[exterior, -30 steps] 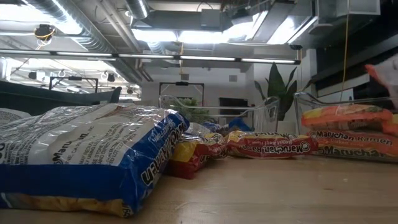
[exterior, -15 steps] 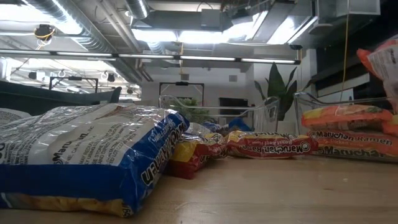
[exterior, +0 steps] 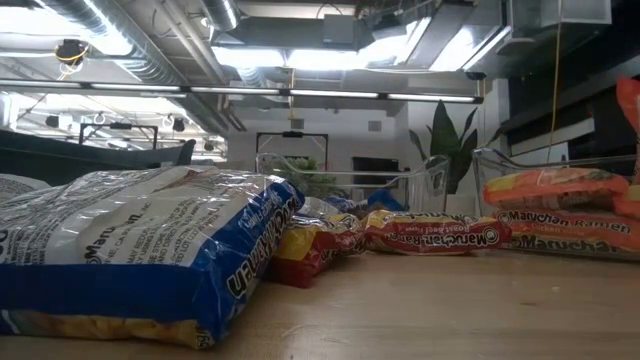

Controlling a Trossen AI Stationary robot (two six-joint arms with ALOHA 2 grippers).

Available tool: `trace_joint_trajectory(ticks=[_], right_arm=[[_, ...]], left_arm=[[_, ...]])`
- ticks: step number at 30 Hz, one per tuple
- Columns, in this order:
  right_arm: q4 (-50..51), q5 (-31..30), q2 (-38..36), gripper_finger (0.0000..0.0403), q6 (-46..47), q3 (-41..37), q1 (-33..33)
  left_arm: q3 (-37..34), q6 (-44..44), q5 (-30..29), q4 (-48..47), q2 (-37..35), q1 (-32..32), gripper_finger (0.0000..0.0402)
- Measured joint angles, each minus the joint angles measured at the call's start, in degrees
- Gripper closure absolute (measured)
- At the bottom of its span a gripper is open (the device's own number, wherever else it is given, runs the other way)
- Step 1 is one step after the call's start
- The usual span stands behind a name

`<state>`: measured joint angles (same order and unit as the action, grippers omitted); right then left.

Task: Sort Maruchan noodles
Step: Stack the orange noodle pack on top of the orange noodle pack in the right transparent bin

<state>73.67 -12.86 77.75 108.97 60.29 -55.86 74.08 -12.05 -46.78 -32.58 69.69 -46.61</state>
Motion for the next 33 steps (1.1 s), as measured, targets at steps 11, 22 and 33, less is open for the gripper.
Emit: trace_joint_trajectory(ticks=[11,22,33], right_arm=[[-0.09,-2.75,0.61,0.0203,0.11,-0.02,0.0],[3.39,-6.31,0.0,0.0197,-5.89,3.77,3.1],[5.79,-2.29,-0.32,0.0198,-2.75,1.03,2.99]], left_arm=[[0.0,0.13,-0.02,0.0,0.0,0.02,0.0285],[0.0,0.17,-0.05,0.0,0.0,0.02,0.0285],[0.0,0.2,-0.04,-0.22,0.0,0.04,0.0285]])
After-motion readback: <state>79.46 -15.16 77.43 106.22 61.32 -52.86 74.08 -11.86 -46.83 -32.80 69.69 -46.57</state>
